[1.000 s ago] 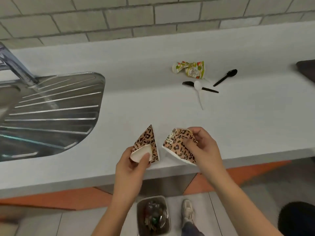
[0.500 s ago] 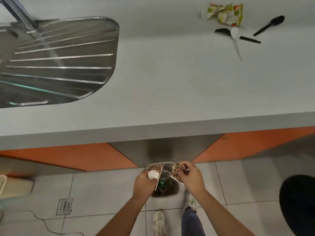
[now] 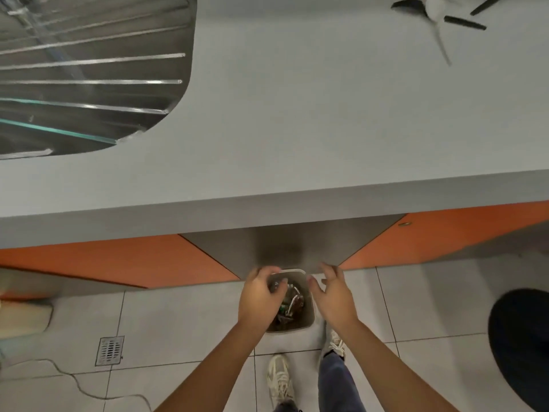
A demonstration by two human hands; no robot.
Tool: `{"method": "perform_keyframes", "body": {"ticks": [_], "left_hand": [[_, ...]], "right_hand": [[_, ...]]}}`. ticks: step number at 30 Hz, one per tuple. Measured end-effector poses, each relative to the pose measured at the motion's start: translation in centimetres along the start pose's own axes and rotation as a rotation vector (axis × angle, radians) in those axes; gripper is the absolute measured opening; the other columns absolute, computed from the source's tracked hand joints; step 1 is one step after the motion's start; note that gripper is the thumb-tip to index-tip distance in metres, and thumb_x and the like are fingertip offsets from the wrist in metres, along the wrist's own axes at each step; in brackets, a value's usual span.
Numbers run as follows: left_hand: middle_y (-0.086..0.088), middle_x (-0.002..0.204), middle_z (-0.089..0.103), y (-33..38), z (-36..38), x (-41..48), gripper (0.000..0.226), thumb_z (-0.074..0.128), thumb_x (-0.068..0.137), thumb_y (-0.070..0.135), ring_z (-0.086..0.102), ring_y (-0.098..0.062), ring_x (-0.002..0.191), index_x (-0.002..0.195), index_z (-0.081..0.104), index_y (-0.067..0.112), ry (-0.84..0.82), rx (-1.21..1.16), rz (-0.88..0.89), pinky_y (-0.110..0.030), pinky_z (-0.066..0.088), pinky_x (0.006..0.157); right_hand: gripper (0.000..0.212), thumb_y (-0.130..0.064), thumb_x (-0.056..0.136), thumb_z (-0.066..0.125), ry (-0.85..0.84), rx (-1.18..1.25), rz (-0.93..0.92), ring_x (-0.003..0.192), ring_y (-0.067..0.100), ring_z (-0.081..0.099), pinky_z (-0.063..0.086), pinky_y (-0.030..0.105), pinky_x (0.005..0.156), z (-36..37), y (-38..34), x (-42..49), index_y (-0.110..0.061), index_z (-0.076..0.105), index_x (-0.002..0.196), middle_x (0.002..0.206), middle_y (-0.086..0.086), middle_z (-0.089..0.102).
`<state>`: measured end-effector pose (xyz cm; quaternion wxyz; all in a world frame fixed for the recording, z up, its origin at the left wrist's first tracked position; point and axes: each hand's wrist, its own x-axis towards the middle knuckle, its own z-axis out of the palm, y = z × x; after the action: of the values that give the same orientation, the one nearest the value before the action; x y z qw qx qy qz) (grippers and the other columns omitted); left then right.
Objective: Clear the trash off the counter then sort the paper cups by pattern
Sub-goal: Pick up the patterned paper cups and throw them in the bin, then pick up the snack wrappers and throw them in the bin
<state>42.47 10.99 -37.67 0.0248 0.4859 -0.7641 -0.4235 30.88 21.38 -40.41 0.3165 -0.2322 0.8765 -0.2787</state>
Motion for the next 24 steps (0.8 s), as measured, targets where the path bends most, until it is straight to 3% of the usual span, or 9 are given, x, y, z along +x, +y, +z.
{"method": "perform_keyframes", "body": {"ticks": [3, 6, 8, 12, 15, 18, 22, 24], "left_hand": [[0.007, 0.094, 0.064, 4.6, -3.4, -1.8, 0.010, 0.066, 0.087, 0.017, 0.059, 0.002, 0.083, 0.096, 0.069, 0.017, 0.069, -0.116, 0.321, -0.004, 0.041, 0.069], [0.009, 0.081, 0.065, 10.1, -7.1, -3.8, 0.008, 0.064, 0.086, 0.017, 0.060, -0.003, 0.074, 0.090, 0.070, 0.017, 0.092, -0.226, 0.594, -0.009, 0.045, 0.066], [0.012, 0.079, 0.066, 13.9, -9.3, -4.8, 0.009, 0.062, 0.085, 0.023, 0.060, -0.004, 0.071, 0.087, 0.070, 0.028, 0.073, -0.303, 0.645, -0.010, 0.046, 0.065], [0.013, 0.081, 0.067, 21.4, -12.4, -4.2, 0.026, 0.067, 0.086, 0.011, 0.061, -0.003, 0.070, 0.079, 0.065, 0.036, 0.061, -0.409, 0.687, -0.010, 0.045, 0.065], [0.011, 0.077, 0.068, 26.7, -13.7, -1.3, 0.022, 0.067, 0.086, 0.014, 0.065, -0.010, 0.072, 0.078, 0.065, 0.034, 0.079, -0.432, 0.705, -0.014, 0.049, 0.065], [0.009, 0.074, 0.068, 31.9, -14.3, 3.4, 0.020, 0.066, 0.086, 0.015, 0.067, -0.016, 0.076, 0.076, 0.065, 0.032, 0.090, -0.440, 0.703, -0.023, 0.054, 0.069], [0.009, 0.073, 0.066, 38.8, -14.6, 11.2, 0.012, 0.064, 0.085, 0.014, 0.059, -0.002, 0.066, 0.076, 0.067, 0.021, 0.160, -0.394, 0.703, -0.011, 0.046, 0.063], [0.004, 0.078, 0.067, 41.8, -14.3, 15.2, 0.007, 0.064, 0.084, 0.016, 0.057, -0.003, 0.068, 0.079, 0.068, 0.020, 0.205, -0.314, 0.707, -0.016, 0.047, 0.067]], "right_hand": [[0.019, -0.035, 0.093, 0.056, 0.182, 0.218, -0.182, 0.092, 0.005, 0.062, 0.046, 0.013, 0.073, -3.7, -3.5, -1.9, -0.030, 0.063, 0.110, 0.112, -0.005, 0.062], [0.010, -0.035, 0.092, 0.058, 0.304, 0.420, -0.363, 0.068, 0.011, 0.063, 0.052, 0.028, 0.061, -9.2, -7.9, -4.4, -0.034, 0.067, 0.088, 0.077, -0.008, 0.067], [0.014, -0.038, 0.090, 0.055, 0.397, 0.496, -0.446, 0.057, 0.017, 0.059, 0.050, 0.035, 0.053, -13.1, -10.7, -5.7, -0.033, 0.067, 0.084, 0.066, -0.006, 0.065], [0.017, -0.018, 0.094, 0.058, 0.511, 0.623, -0.486, 0.052, 0.005, 0.055, 0.045, 0.018, 0.053, -20.5, -14.8, -5.5, -0.023, 0.069, 0.081, 0.061, -0.006, 0.063], [0.017, -0.014, 0.094, 0.056, 0.566, 0.629, -0.500, 0.054, 0.004, 0.055, 0.045, 0.014, 0.055, -25.5, -17.2, -2.9, -0.013, 0.069, 0.084, 0.063, 0.000, 0.062], [0.013, -0.015, 0.093, 0.058, 0.632, 0.610, -0.486, 0.057, 0.007, 0.058, 0.049, 0.019, 0.056, -30.3, -19.2, 1.1, -0.015, 0.069, 0.086, 0.067, -0.001, 0.064], [0.006, -0.026, 0.087, 0.063, 0.680, 0.561, -0.450, 0.063, 0.018, 0.063, 0.056, 0.038, 0.065, -36.1, -21.0, 8.4, -0.024, 0.068, 0.086, 0.067, -0.005, 0.064], [0.007, -0.027, 0.086, 0.065, 0.668, 0.483, -0.446, 0.062, 0.017, 0.061, 0.054, 0.036, 0.064, -38.7, -21.8, 12.4, -0.024, 0.066, 0.092, 0.069, -0.008, 0.061]]}}
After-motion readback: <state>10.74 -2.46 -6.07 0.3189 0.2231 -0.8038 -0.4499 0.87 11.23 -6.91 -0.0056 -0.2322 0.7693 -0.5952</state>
